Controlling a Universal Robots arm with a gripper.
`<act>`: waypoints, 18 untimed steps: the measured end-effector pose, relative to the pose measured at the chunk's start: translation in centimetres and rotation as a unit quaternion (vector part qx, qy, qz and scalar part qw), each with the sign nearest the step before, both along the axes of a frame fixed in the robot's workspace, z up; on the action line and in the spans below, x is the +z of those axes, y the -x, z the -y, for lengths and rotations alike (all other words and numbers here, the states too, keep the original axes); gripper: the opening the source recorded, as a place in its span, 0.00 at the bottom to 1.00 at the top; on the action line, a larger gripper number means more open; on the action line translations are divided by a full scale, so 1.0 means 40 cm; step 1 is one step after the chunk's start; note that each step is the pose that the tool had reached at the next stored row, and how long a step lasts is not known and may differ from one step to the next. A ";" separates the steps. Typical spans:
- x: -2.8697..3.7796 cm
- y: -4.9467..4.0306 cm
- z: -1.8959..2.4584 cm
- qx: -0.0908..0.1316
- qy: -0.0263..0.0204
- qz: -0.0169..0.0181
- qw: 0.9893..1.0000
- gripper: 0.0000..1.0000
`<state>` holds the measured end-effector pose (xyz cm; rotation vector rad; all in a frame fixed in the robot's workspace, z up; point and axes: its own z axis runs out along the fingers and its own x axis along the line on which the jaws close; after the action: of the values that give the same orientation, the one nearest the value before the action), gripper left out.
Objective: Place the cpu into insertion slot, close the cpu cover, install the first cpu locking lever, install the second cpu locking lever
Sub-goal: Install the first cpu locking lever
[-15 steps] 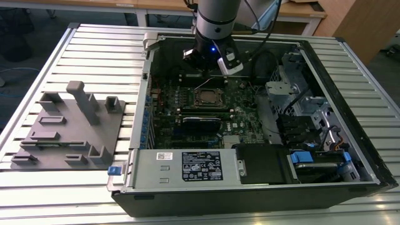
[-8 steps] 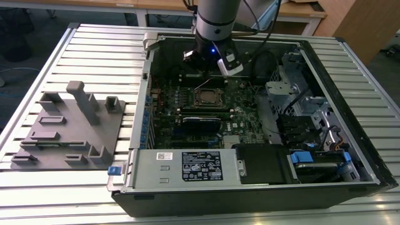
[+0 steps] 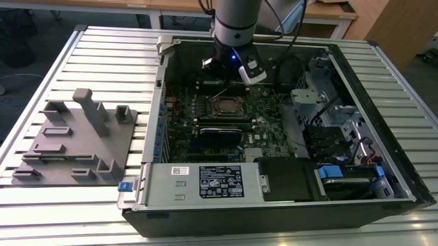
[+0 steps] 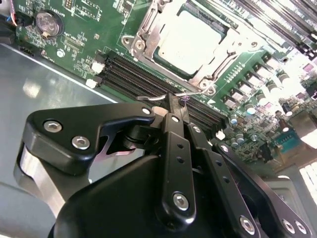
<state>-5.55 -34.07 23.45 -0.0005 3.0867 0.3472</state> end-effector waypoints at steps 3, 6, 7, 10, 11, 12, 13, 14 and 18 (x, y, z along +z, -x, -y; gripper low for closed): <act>-0.007 0.000 -0.004 0.000 0.003 0.003 1.000 0.10; -0.013 0.000 -0.009 -0.001 0.005 0.004 1.000 0.10; -0.015 0.000 -0.011 -0.001 0.006 0.004 1.000 0.10; -0.021 -0.001 -0.017 -0.002 0.008 0.004 1.000 0.10; -0.023 -0.001 -0.019 -0.002 0.008 0.004 1.000 0.10; -0.025 -0.001 -0.021 -0.002 0.008 0.004 1.000 0.10; -0.027 -0.002 -0.023 -0.003 0.008 0.004 1.000 0.10; -0.029 -0.002 -0.024 -0.005 0.008 0.004 1.000 0.10; -0.034 -0.003 -0.025 -0.014 0.008 0.004 1.000 0.10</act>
<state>-5.44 -33.06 22.11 0.0403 3.0780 0.3208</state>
